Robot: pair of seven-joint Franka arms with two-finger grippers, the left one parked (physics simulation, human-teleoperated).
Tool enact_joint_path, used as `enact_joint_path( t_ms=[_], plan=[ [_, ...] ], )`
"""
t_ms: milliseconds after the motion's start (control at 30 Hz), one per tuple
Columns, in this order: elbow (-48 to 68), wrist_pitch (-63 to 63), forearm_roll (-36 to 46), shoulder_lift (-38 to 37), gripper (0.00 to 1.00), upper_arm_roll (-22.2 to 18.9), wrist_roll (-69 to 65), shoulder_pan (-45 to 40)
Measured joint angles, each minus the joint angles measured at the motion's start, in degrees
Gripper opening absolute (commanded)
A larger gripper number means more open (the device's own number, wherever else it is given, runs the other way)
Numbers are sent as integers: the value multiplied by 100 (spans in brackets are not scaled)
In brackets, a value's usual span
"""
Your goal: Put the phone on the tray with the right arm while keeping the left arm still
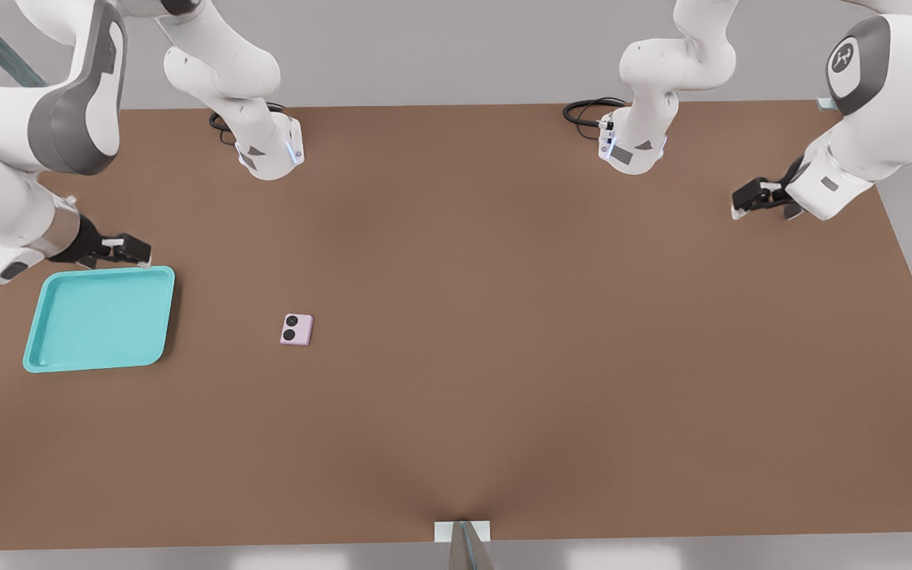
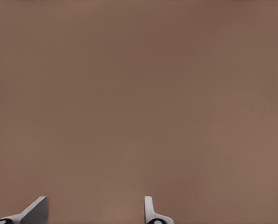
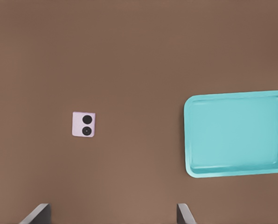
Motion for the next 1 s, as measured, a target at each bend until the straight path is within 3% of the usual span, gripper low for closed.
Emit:
enact_joint_path(
  t_ms=[67, 200, 367, 533, 800, 1000],
  plan=[
    [14, 111, -2, 103, 100, 29, -2, 36],
    [-183, 697, -12, 1057, 100, 145, 110, 554],
    [-1577, 2181, -68, 1673, 100, 156, 544, 1118],
    [-2002, 3440, -40, 2347, 100, 223, 1045, 1147],
    [-3194, 4884, -32, 2291, 100, 321, 1645, 1012],
    [-3395, 5512, -33, 2279, 100, 330, 2021, 1069]
  ],
)
